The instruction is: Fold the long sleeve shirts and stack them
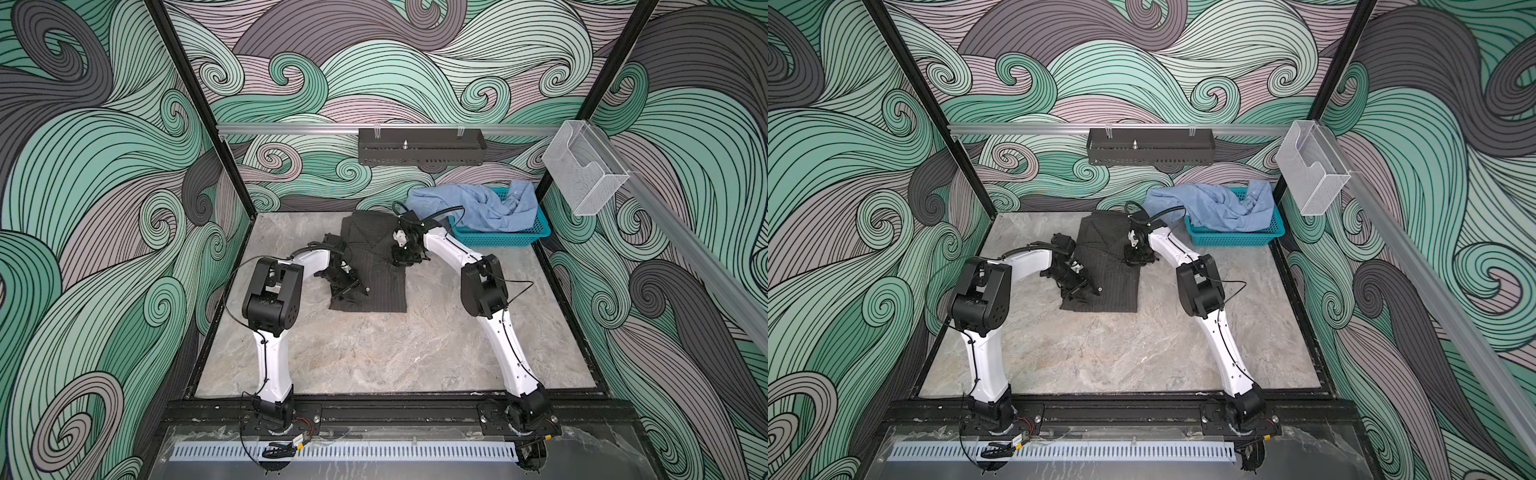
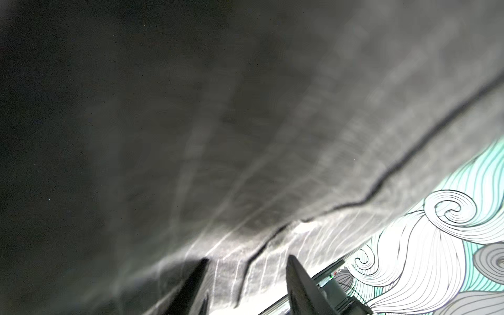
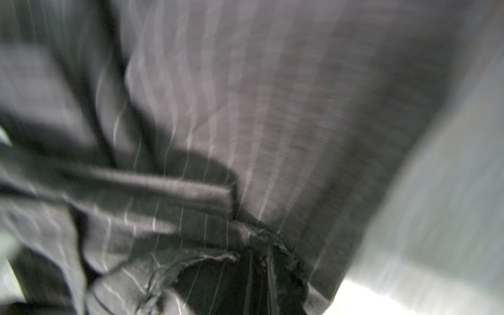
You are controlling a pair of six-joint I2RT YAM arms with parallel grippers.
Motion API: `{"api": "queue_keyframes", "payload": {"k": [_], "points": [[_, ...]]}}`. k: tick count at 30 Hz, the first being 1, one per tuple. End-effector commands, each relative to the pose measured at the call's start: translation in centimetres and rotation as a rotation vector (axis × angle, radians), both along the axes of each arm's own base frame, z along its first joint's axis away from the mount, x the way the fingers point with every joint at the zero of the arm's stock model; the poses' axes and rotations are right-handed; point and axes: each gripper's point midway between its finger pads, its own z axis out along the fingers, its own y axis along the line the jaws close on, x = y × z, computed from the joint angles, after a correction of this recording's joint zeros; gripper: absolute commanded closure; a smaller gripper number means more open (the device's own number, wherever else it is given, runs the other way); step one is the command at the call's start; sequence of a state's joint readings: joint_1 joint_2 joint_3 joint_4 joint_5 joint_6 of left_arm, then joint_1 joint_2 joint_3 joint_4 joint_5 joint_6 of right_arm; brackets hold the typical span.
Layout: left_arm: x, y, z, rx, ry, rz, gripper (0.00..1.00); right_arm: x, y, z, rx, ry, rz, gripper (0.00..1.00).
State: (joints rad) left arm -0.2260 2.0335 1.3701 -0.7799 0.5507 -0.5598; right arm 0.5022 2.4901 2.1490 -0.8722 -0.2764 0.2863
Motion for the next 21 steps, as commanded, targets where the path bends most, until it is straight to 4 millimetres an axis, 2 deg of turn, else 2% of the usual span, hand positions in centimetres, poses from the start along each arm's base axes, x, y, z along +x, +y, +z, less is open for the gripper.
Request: {"api": "queue_keyframes", "payload": {"k": [1, 5, 8, 10, 12, 14, 17, 21], "points": [[-1.8, 3.8, -0.4, 0.107, 0.053, -0.020, 0.51, -7.0, -2.6, -2.4, -0.151, 0.158, 0.063, 0.87], [-0.6, 4.6, 1.2, 0.093, 0.001, -0.001, 0.49, -12.2, -2.7, -0.9, -0.130, 0.171, 0.092, 0.87], [0.2, 4.2, 3.6, 0.066, -0.067, -0.014, 0.46, -13.9, -2.5, 1.8, -0.089, 0.107, 0.099, 0.87], [0.4, 3.5, 5.7, 0.028, -0.123, -0.017, 0.45, -13.3, -3.0, 3.9, -0.069, 0.031, 0.084, 0.86], [0.2, 2.8, 7.7, 0.013, -0.172, -0.023, 0.44, -11.9, -3.7, 6.1, -0.061, -0.038, 0.059, 0.79], [-0.6, 1.5, 8.5, 0.003, -0.189, -0.036, 0.44, -10.4, -4.6, 7.0, -0.049, -0.070, 0.026, 0.78], [-2.3, -1.3, 7.5, -0.028, -0.163, -0.060, 0.44, -8.1, -6.3, 6.7, -0.044, -0.066, -0.028, 0.78], [-4.6, -3.8, 3.6, -0.051, -0.070, -0.072, 0.46, -6.3, -8.6, 4.2, -0.070, -0.011, -0.082, 0.79]]}}
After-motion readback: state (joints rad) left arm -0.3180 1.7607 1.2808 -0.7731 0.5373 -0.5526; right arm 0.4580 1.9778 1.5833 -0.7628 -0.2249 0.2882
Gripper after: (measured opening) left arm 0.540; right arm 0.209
